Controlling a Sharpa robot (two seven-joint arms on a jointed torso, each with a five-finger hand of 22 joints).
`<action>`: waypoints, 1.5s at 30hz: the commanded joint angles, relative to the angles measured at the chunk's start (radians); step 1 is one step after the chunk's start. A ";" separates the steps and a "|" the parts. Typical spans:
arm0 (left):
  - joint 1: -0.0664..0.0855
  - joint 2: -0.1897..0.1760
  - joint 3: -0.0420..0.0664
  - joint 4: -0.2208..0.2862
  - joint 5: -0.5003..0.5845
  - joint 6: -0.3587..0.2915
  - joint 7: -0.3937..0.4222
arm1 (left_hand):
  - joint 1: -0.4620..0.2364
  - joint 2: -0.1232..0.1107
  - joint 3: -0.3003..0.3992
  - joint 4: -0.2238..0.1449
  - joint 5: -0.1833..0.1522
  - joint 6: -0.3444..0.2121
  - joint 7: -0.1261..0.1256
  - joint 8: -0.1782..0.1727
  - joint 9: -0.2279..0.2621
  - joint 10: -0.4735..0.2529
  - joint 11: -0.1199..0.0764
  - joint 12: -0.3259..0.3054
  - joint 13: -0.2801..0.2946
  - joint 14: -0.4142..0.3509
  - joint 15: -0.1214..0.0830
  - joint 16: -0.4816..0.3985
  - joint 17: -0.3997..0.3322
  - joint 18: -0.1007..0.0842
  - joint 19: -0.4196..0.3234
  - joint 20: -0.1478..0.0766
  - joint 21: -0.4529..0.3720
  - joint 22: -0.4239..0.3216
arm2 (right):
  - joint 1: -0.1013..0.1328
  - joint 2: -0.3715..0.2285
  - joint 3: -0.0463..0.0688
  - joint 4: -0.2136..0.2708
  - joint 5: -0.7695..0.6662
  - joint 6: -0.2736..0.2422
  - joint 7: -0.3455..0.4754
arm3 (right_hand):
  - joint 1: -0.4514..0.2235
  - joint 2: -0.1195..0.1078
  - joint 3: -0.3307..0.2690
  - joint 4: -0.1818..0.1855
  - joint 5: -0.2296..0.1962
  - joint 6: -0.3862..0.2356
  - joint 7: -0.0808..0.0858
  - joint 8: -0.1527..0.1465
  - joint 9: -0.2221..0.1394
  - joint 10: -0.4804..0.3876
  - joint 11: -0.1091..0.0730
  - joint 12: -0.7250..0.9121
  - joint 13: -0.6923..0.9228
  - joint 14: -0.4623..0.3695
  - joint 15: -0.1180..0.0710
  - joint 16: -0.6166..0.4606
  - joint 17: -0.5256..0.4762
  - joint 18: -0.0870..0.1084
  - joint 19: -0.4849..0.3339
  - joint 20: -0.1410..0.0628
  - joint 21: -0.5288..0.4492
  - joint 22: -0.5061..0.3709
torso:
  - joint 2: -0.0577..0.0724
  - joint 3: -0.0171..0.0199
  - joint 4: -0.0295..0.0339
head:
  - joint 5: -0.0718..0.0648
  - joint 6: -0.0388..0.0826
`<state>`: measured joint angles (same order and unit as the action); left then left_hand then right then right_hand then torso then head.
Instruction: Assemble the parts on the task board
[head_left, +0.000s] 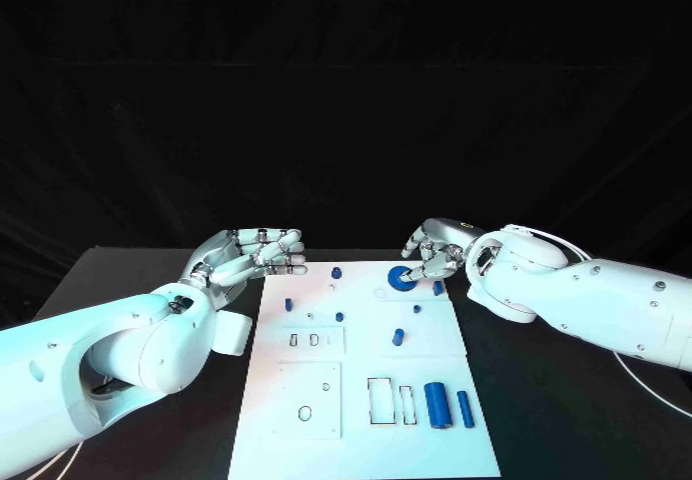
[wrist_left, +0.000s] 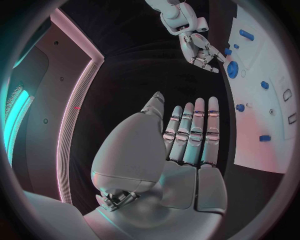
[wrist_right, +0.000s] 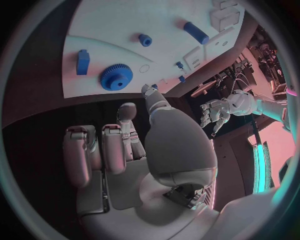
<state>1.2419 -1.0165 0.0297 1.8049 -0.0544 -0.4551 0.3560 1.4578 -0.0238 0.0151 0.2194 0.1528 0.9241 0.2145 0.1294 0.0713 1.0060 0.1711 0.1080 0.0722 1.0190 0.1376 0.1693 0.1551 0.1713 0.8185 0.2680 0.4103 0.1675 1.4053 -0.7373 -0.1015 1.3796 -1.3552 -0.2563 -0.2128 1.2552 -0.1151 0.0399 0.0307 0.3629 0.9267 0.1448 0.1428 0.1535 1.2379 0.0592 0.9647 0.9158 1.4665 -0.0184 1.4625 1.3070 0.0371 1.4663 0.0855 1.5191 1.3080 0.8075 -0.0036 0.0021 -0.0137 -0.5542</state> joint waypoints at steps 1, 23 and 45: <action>0.001 0.001 0.001 0.002 0.003 0.021 0.004 | 0.002 -0.002 -0.007 -0.001 0.002 -0.002 0.004 -0.004 -0.001 -0.002 0.004 -0.004 -0.001 -0.008 0.001 -0.003 0.001 0.011 0.002 0.000 0.004 0.001 | 0.002 -0.004 0.001 -0.001 0.025 0.075 -0.031 | 0.017 0.005 -0.019 0.009 0.005 -0.014 0.004 0.013 0.007 0.028 0.002 0.127 0.128 0.072 0.006 0.026 0.095 -0.020 0.057 0.011 0.010 0.196 | 0.000 -0.0006 -0.0002 | 0.001 -0.003; 0.001 0.001 0.001 0.007 0.003 0.022 0.002 | 0.003 -0.002 -0.007 -0.001 0.002 -0.002 0.003 -0.005 -0.001 -0.002 0.004 -0.004 -0.001 -0.008 0.001 -0.003 0.002 0.011 0.002 0.000 0.005 0.001 | -0.021 0.070 0.000 -0.114 -0.003 0.071 -0.040 | 0.044 0.028 -0.043 0.033 0.014 -0.029 0.009 0.038 0.020 0.062 0.010 0.268 0.271 0.084 0.015 0.064 0.168 -0.025 0.071 0.020 0.022 0.218 | 0.001 -0.0018 0.0001 | 0.005 -0.008; 0.001 0.001 0.001 0.006 0.003 0.024 -0.004 | 0.003 -0.002 -0.007 -0.002 0.002 -0.002 0.003 -0.005 -0.001 -0.003 0.004 -0.005 -0.001 -0.008 0.001 -0.004 0.002 0.011 0.002 0.000 0.005 0.001 | -0.041 0.102 -0.002 -0.144 0.031 0.091 -0.024 | 0.069 0.062 -0.024 0.034 0.009 -0.014 0.007 0.054 0.027 0.064 0.008 0.288 0.293 0.086 0.014 0.070 0.180 -0.025 0.071 0.020 0.022 0.220 | 0.001 -0.0006 -0.0012 | 0.008 -0.012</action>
<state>1.2418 -1.0164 0.0296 1.8086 -0.0535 -0.4500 0.3502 1.4578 -0.0238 0.0122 0.2165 0.1528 0.9241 0.2145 0.1295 0.0715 1.0060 0.1711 0.1080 0.0723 1.0190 0.1376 0.1693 0.1556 0.1713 0.8185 0.2680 0.4103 0.1680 1.3706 -0.6338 -0.1005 1.2375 -1.3328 -0.1915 -0.2404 1.3212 -0.0559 0.0093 0.0645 0.3736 0.9034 0.1535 0.1929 0.1794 1.2923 0.0675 1.2496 1.2076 1.4664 -0.0107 1.5259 1.3077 0.0216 1.4662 0.0999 1.5355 1.3075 0.8086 -0.0048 0.0009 -0.0070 -0.5640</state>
